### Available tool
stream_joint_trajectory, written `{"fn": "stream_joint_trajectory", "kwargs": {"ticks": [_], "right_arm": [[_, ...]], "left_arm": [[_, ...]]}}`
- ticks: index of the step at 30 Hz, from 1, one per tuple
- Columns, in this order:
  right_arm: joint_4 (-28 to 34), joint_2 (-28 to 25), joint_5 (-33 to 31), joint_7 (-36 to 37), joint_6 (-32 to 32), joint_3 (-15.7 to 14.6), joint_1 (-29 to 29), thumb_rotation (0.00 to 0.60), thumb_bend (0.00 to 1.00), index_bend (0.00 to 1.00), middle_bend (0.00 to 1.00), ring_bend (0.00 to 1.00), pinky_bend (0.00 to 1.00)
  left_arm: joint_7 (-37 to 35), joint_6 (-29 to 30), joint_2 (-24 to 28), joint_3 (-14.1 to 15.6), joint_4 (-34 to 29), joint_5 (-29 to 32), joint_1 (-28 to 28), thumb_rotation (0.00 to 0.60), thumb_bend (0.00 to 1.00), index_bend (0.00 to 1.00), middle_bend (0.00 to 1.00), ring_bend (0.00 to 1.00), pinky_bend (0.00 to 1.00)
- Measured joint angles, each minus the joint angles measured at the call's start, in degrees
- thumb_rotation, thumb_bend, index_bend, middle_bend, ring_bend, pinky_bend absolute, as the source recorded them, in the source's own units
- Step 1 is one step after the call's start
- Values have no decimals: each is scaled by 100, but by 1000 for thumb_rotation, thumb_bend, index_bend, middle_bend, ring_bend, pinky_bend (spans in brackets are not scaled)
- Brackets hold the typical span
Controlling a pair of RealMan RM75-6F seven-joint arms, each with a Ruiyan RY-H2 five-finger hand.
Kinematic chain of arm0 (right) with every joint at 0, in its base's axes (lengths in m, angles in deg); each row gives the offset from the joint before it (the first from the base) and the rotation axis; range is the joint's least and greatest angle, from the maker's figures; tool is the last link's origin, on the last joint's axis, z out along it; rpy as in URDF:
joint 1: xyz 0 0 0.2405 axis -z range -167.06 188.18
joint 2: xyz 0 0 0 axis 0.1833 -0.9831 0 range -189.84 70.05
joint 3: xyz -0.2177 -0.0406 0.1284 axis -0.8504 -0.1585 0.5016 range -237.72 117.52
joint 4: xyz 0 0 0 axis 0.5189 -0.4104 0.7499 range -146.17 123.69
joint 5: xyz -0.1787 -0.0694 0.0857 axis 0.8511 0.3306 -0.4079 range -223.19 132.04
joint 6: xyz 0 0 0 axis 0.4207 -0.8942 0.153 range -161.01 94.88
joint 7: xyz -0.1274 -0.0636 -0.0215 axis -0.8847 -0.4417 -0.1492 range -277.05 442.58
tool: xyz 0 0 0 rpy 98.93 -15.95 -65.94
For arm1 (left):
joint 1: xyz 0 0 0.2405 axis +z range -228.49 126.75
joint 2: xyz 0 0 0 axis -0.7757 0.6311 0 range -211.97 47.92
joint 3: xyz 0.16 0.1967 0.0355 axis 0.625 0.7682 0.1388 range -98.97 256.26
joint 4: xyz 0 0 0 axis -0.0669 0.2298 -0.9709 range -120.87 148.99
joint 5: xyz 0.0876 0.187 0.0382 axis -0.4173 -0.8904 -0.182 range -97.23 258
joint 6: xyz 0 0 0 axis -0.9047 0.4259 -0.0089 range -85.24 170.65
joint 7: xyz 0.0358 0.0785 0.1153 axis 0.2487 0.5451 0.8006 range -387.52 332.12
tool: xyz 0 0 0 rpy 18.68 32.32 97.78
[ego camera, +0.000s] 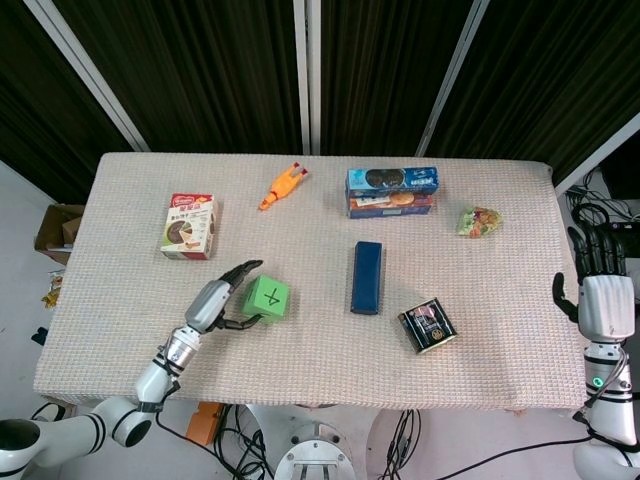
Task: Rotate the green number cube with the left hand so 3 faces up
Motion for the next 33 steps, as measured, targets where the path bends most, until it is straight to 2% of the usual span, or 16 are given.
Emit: {"fn": "stream_joint_trajectory", "kwargs": {"ticks": [8, 13, 17, 21, 24, 27, 33], "right_arm": [[71, -87, 11, 6, -126, 76, 22, 600, 477, 0, 0, 0, 0], [184, -231, -40, 24, -190, 162, 63, 600, 477, 0, 0, 0, 0], [199, -246, -36, 4, -203, 153, 85, 600, 477, 0, 0, 0, 0], [180, -220, -39, 17, -198, 146, 95, 600, 477, 0, 0, 0, 0], [142, -205, -36, 31, -185, 134, 98, 600, 477, 0, 0, 0, 0], [104, -194, -25, 44, -182, 124, 102, 600, 477, 0, 0, 0, 0], [66, -197, -56, 71, -140, 137, 102, 600, 477, 0, 0, 0, 0]], "left_arm": [[602, 137, 318, 122, 0, -224, 46, 600, 243, 41, 6, 42, 170], [1597, 195, 716, 214, -273, -393, 51, 600, 238, 41, 0, 24, 170], [2714, -56, 1174, 243, -1011, -309, 12, 600, 228, 41, 0, 14, 167], [4091, -497, 1668, 222, -2217, -21, -80, 600, 227, 42, 3, 14, 165], [5046, -806, 1919, 181, -2841, 221, -177, 600, 227, 42, 18, 14, 166], [5796, -1093, 2063, 95, -3212, 474, -315, 600, 227, 42, 58, 14, 166], [6627, -1571, 2186, -129, -3608, 1052, -643, 600, 227, 44, 105, 14, 166]]}}
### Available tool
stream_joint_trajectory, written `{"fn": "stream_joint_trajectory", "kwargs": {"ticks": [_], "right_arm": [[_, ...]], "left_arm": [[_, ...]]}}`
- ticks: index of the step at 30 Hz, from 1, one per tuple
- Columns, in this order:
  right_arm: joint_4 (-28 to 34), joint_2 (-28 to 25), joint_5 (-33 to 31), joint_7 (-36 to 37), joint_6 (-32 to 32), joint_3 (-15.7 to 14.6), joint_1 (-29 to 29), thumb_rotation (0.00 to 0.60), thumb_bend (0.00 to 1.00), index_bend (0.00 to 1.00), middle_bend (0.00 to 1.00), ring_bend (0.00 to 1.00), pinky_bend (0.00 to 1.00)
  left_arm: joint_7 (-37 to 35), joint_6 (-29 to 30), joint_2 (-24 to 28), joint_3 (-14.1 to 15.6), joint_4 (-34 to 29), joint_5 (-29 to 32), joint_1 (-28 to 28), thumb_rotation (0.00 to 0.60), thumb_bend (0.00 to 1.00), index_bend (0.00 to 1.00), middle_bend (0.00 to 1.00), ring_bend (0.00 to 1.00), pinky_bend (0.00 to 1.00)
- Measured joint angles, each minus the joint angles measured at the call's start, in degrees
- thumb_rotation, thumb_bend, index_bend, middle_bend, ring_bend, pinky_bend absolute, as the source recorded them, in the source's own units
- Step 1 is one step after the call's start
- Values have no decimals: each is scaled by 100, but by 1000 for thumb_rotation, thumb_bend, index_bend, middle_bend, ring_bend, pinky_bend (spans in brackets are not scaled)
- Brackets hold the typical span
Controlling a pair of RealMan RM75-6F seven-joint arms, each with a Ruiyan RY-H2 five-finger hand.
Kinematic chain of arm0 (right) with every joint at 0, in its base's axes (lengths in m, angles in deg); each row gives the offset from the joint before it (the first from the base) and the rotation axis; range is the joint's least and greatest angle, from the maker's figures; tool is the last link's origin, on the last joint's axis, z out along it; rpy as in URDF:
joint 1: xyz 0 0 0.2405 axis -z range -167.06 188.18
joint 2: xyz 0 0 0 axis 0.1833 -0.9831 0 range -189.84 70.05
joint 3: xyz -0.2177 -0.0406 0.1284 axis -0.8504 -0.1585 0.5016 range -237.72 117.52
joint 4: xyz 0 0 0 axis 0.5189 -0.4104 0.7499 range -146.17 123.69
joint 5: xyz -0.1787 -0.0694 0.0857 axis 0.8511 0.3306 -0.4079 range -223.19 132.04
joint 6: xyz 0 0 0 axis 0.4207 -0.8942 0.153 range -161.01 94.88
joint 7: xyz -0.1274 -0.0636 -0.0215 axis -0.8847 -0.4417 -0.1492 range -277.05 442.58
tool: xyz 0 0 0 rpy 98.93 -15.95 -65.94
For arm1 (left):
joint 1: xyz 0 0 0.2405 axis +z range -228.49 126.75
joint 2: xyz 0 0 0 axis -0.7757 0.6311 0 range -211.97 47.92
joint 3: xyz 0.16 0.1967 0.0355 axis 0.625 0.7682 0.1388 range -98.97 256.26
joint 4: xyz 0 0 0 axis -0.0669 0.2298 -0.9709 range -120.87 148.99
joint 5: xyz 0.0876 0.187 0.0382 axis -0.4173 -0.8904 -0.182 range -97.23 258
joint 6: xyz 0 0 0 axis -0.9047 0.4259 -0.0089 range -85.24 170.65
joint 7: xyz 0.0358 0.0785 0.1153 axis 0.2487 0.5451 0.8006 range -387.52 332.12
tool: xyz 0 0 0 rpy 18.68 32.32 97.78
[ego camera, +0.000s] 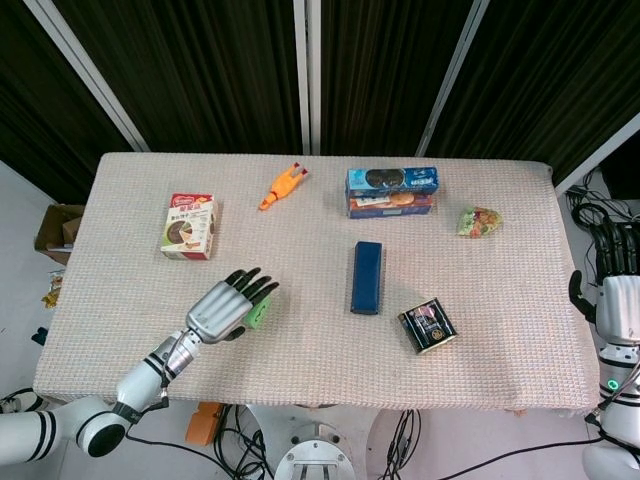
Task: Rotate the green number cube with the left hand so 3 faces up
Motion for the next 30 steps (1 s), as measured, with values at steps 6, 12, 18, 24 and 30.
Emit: {"fn": "stream_joint_trajectory", "kwargs": {"ticks": [6, 12, 18, 24, 30], "right_arm": [[-64, 27, -20, 51, 58, 0, -14, 600, 477, 0, 0, 0, 0], [-154, 50, -60, 117, 107, 16, -21, 600, 477, 0, 0, 0, 0], [-193, 67, -77, 134, 182, -9, -19, 600, 477, 0, 0, 0, 0], [-187, 56, -44, 169, 184, -30, -20, 600, 477, 0, 0, 0, 0], [-179, 56, -42, 152, 175, -28, -18, 600, 477, 0, 0, 0, 0]], "left_arm": [[652, -328, 55, -130, -174, 745, -281, 600, 227, 54, 134, 14, 161], [1073, -426, 124, -127, -392, 1245, -508, 600, 226, 86, 201, 14, 158], [813, -335, 96, -100, -395, 1057, -517, 600, 277, 199, 376, 47, 158], [641, -252, 85, -52, -295, 978, -517, 600, 303, 256, 521, 138, 159], [117, 45, 22, -114, -288, 715, -404, 600, 310, 257, 564, 183, 160]]}}
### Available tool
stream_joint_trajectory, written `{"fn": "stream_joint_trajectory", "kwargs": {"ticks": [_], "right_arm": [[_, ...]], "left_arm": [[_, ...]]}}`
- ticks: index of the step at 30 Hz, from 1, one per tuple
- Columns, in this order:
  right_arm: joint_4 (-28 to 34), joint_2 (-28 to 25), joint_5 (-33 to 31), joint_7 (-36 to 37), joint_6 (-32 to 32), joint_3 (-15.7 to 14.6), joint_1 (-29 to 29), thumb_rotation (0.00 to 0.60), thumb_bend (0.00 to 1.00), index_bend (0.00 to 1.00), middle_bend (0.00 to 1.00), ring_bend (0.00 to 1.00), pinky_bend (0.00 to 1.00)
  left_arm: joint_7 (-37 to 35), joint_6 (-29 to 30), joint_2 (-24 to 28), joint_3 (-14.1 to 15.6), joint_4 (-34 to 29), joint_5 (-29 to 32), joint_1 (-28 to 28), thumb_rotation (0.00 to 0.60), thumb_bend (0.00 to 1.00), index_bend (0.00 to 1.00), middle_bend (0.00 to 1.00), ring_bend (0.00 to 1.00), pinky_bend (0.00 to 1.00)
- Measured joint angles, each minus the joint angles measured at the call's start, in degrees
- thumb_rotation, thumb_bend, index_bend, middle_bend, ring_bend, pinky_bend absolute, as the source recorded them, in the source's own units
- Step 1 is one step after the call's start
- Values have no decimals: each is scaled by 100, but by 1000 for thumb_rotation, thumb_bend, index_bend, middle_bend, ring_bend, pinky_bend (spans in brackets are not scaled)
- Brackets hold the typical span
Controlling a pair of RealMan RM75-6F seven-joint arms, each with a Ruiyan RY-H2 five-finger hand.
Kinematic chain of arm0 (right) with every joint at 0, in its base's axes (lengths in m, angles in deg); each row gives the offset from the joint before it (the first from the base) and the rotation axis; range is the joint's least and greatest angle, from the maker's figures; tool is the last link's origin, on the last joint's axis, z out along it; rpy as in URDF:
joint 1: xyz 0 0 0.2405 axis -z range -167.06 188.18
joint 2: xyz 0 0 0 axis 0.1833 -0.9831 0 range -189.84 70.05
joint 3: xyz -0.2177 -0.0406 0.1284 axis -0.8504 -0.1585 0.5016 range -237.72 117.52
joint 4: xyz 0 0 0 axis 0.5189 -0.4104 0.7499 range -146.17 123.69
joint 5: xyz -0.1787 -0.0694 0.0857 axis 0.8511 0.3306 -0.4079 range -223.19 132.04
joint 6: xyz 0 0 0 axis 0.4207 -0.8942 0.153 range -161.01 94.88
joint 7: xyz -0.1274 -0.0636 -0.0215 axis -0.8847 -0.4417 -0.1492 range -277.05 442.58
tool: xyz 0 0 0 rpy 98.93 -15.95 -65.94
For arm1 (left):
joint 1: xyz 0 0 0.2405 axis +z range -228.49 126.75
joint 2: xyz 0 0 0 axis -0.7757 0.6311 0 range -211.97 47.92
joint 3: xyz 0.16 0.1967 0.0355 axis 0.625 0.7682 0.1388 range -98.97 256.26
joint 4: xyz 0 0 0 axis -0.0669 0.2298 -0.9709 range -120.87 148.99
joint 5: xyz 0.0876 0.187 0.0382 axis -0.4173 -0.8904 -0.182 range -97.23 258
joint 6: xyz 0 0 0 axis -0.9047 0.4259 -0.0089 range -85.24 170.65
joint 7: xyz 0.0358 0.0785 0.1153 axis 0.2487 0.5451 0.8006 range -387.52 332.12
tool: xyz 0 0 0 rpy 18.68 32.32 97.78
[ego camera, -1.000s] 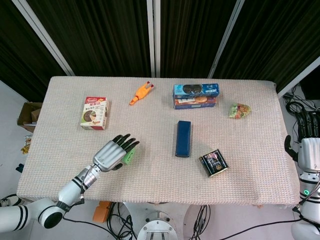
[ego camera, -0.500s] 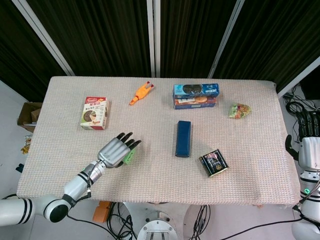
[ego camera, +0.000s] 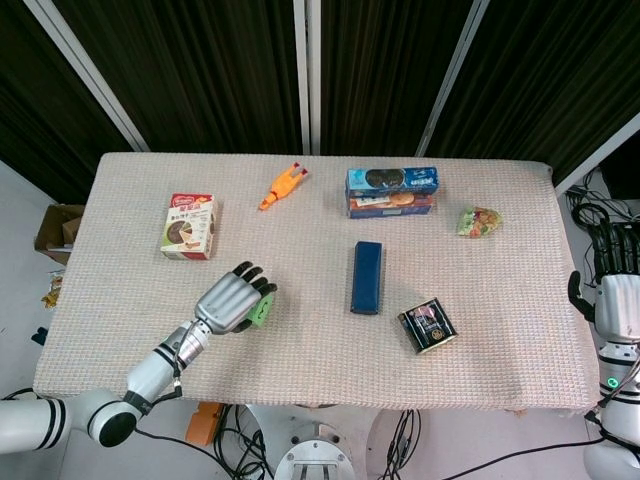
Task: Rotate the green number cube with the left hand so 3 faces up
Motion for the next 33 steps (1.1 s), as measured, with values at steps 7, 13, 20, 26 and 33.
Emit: {"fn": "stream_joint_trajectory", "kwargs": {"ticks": [7, 13, 20, 26, 33], "right_arm": [[10, 27, -9, 2, 38, -17, 1, 600, 477, 0, 0, 0, 0], [26, 43, 16, -27, 24, -34, 3, 600, 477, 0, 0, 0, 0], [131, -19, 20, -84, 0, -24, 17, 600, 477, 0, 0, 0, 0], [150, -17, 12, -103, 6, -30, 30, 600, 477, 0, 0, 0, 0], [200, -41, 34, -131, -25, -17, 24, 600, 477, 0, 0, 0, 0]], "left_arm": [[-2026, 409, -195, -111, 172, -490, 252, 600, 306, 201, 577, 184, 161], [-4364, 624, -549, -133, 846, -815, 480, 600, 303, 164, 584, 184, 161], [-6191, 956, -1143, -22, 2119, -1289, 778, 600, 297, 111, 556, 183, 162], [-6719, 1185, -1375, 152, 2649, -1560, 986, 600, 289, 24, 399, 162, 163], [-6691, 1306, -1291, 322, 2841, -1822, 1052, 600, 229, 0, 40, 67, 162]]}}
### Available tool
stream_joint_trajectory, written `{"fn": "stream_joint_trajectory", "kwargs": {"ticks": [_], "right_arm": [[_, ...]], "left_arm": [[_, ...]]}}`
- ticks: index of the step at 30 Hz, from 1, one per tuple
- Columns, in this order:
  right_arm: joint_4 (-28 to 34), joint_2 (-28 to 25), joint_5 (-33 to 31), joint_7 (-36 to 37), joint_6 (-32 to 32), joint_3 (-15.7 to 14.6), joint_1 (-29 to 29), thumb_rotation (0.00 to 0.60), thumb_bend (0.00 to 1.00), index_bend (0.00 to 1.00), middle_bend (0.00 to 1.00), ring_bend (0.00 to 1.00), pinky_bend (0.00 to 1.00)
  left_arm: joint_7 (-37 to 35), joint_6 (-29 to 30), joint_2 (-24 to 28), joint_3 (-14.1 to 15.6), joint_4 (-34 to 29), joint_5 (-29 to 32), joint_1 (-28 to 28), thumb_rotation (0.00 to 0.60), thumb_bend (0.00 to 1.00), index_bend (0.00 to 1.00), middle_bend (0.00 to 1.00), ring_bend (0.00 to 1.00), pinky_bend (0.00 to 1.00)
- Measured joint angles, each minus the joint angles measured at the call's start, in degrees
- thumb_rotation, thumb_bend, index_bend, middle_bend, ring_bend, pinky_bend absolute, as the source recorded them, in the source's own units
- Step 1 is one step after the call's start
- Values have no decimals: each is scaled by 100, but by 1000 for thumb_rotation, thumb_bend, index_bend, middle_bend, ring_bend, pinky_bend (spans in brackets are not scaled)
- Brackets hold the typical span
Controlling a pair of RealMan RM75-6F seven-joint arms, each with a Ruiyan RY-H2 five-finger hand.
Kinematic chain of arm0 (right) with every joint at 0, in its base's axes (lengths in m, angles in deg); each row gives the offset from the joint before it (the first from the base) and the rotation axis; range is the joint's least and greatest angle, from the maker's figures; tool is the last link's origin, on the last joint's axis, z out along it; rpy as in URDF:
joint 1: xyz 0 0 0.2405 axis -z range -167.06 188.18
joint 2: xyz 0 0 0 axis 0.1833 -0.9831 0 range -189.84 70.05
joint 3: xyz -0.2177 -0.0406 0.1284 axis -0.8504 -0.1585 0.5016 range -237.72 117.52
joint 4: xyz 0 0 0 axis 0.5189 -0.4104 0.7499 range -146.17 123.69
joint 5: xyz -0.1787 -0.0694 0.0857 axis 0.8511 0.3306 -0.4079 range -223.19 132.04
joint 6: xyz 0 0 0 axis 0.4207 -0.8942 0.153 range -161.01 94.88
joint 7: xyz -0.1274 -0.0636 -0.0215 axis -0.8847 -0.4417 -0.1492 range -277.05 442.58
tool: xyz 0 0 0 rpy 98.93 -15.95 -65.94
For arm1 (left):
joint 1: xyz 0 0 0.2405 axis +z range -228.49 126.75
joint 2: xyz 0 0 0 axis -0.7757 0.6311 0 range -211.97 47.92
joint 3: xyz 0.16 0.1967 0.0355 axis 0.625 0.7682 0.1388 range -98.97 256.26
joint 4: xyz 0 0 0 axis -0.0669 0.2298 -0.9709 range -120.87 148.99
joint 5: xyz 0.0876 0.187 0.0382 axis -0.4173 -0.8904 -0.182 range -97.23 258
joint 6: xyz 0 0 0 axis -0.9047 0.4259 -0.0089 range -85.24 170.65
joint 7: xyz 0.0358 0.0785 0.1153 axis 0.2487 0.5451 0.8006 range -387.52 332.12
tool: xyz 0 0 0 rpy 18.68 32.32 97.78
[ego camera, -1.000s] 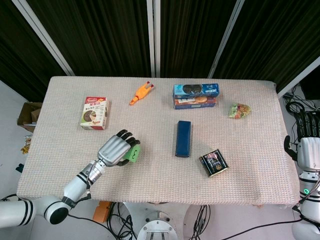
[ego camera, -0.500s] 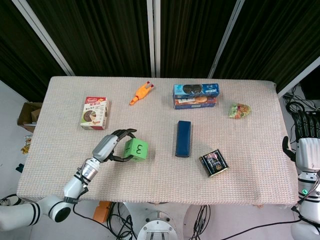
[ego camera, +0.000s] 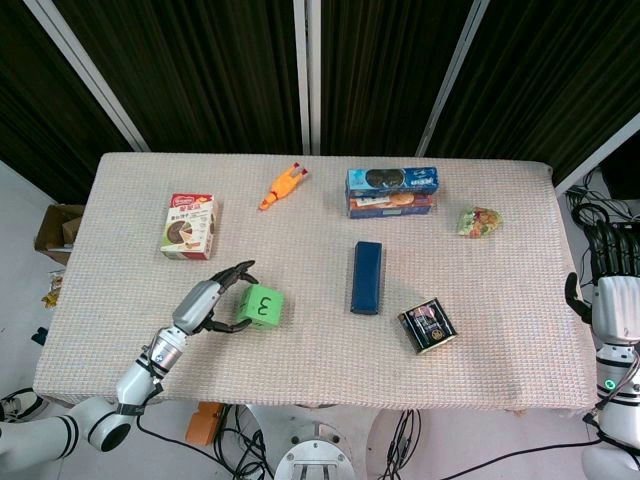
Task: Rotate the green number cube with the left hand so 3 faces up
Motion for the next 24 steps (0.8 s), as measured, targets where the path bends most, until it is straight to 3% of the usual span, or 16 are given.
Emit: {"fn": "stream_joint_trajectory", "kwargs": {"ticks": [14, 17, 24], "right_arm": [[69, -63, 31, -3, -101, 17, 36, 600, 477, 0, 0, 0, 0], [84, -71, 30, -1, -109, 20, 43, 600, 477, 0, 0, 0, 0], [136, -104, 75, 19, -265, 19, 102, 600, 477, 0, 0, 0, 0]], "left_arm": [[1030, 222, 495, 182, -171, -257, 144, 600, 206, 0, 36, 47, 159], [1589, 225, 702, 230, -429, -334, 150, 600, 187, 0, 36, 46, 158], [3175, 75, 1429, 339, -1721, -302, 205, 600, 177, 0, 39, 46, 158]]}}
